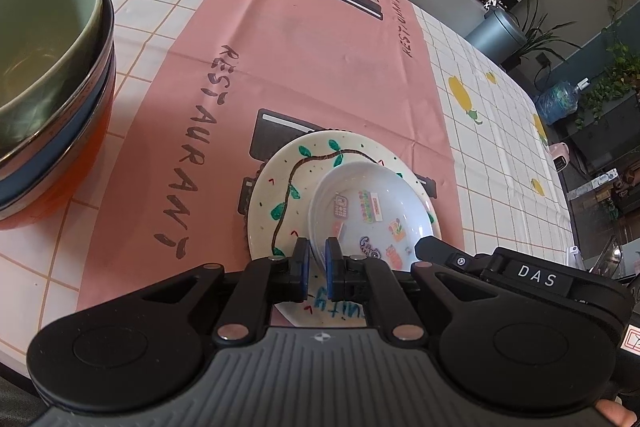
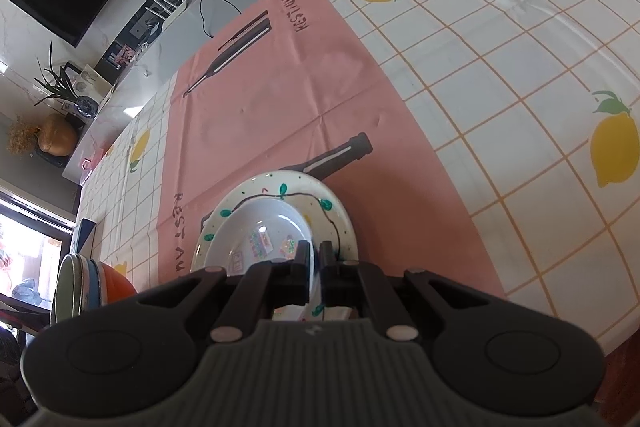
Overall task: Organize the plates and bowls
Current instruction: 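Lower the sticker bowl onto the painted plate and open both grippers, then move both grippers to the orange, blue and steel bowl stack and grip its rim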
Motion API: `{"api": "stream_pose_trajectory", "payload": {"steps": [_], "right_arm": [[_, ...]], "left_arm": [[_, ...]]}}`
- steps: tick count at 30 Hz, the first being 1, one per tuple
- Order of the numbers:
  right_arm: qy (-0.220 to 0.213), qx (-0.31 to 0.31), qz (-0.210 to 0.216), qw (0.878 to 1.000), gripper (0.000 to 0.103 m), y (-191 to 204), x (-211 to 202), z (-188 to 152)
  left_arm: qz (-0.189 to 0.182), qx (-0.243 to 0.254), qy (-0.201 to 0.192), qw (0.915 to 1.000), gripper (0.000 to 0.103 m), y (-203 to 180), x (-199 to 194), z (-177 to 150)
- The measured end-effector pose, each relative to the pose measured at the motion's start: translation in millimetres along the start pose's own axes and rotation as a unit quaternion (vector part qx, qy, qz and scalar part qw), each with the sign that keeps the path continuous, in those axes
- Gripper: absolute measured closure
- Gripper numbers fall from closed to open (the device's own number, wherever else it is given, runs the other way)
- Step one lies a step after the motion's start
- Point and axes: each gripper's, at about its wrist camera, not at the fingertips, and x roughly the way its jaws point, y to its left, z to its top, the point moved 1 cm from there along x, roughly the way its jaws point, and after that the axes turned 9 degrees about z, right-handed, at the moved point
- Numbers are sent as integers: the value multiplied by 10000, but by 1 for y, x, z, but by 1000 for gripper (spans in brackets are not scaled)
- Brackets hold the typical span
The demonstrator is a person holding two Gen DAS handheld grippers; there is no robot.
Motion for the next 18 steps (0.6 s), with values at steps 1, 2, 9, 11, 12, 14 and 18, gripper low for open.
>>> {"api": "stream_pose_trajectory", "payload": {"steps": [1,2,9,11,12,14,18], "right_arm": [[-4,2,4,10000,100,0,0,0],[-4,10,18,10000,98,0,0,0],[-95,-123,42,9999,80,5,-6,2],[-157,-177,61,9997,75,7,-10,2],[-206,-229,62,9995,72,10,-13,3],[-298,-296,66,9991,67,14,-19,4],[-465,-430,149,9979,57,26,-32,7]], "left_arm": [[10,9,-2,10000,96,0,0,0],[19,17,-5,10000,94,0,0,0],[72,29,-159,9998,56,-1,-11,2],[18,20,-204,9998,51,-1,-18,2],[4,55,-266,9996,50,-2,-23,3],[33,172,-420,9990,48,-6,-34,5],[-46,347,-753,9965,40,-8,-59,7]]}}
